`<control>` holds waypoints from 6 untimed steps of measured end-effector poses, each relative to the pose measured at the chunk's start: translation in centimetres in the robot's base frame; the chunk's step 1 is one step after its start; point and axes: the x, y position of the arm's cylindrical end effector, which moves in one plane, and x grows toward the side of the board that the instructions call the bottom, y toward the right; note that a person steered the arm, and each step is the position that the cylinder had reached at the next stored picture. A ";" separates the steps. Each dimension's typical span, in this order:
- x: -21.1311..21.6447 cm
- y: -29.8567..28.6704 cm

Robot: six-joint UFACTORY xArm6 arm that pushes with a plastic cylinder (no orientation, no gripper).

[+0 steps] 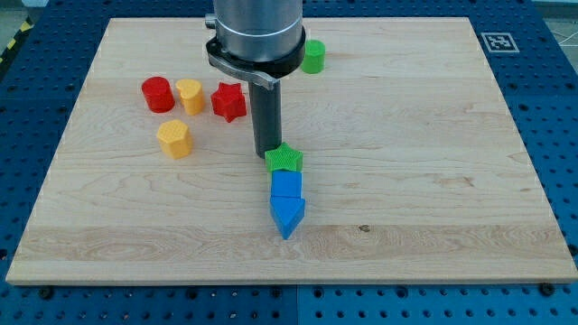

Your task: Point your arm towards top center

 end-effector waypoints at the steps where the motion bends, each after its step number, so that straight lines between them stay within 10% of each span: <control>1: -0.6 -0.2; 6: -18.8 -0.6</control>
